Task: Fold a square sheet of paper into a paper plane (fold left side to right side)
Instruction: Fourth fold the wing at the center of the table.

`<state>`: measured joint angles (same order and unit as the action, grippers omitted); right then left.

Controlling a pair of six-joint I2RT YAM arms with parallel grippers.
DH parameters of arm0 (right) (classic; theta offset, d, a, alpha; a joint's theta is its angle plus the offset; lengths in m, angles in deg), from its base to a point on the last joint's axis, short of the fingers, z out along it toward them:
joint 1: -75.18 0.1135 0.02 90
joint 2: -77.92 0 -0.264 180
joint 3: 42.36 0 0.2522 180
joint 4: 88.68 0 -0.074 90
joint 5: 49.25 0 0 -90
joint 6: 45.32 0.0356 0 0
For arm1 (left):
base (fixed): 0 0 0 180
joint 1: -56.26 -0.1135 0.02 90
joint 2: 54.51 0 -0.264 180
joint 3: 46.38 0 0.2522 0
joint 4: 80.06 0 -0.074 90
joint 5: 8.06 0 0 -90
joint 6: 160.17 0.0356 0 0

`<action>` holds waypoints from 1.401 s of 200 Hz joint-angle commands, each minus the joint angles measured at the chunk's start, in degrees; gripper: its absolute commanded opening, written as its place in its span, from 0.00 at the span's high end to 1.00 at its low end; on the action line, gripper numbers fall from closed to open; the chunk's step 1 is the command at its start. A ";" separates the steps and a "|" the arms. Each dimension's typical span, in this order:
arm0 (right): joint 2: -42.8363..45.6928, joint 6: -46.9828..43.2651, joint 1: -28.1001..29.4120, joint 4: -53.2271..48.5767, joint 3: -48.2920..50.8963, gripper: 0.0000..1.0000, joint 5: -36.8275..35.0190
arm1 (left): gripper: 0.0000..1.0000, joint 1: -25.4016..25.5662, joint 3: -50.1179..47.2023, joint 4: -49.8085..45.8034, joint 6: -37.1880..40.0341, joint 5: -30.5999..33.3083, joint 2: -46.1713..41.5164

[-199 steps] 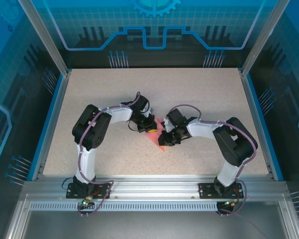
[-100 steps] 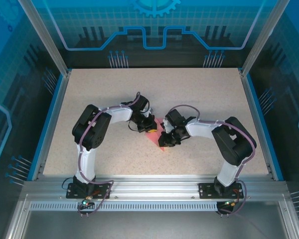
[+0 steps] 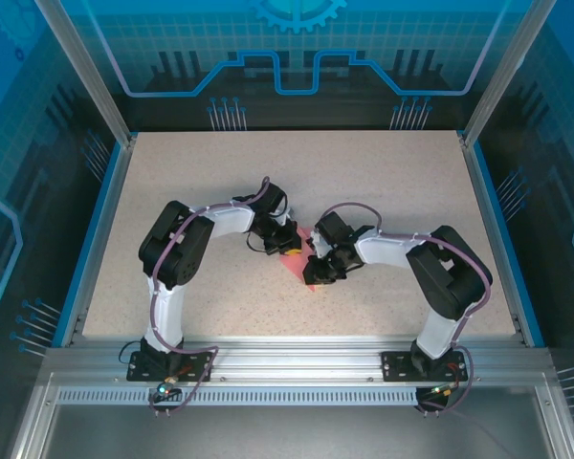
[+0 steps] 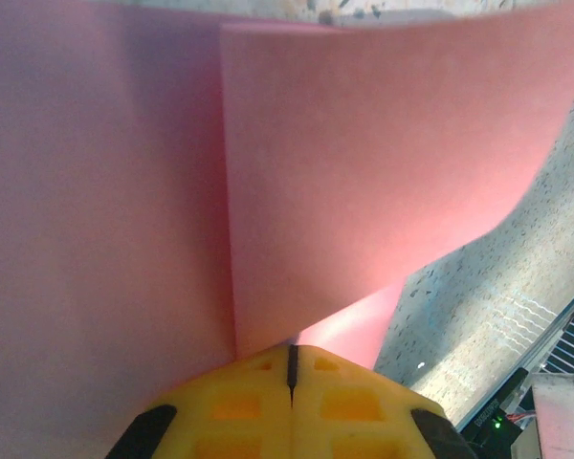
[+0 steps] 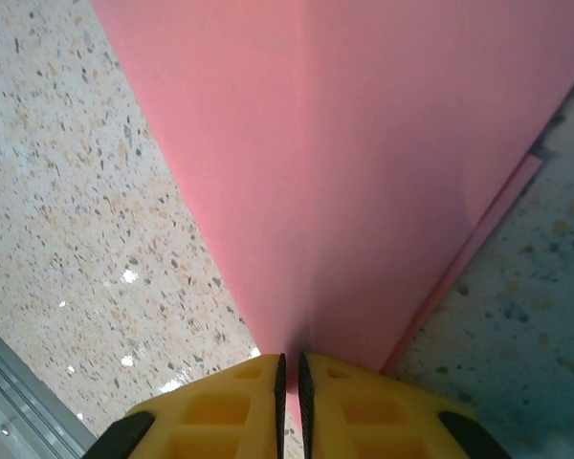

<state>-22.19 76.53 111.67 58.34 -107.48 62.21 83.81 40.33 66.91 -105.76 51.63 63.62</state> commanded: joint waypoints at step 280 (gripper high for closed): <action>9.48 0.19 -0.74 -6.00 1.46 0.95 6.23 | 1.00 -0.61 -2.47 -3.68 0.69 4.38 1.94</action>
<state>-14.06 76.51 112.48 50.56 -103.72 65.33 83.81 40.27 66.06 -105.79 50.74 63.62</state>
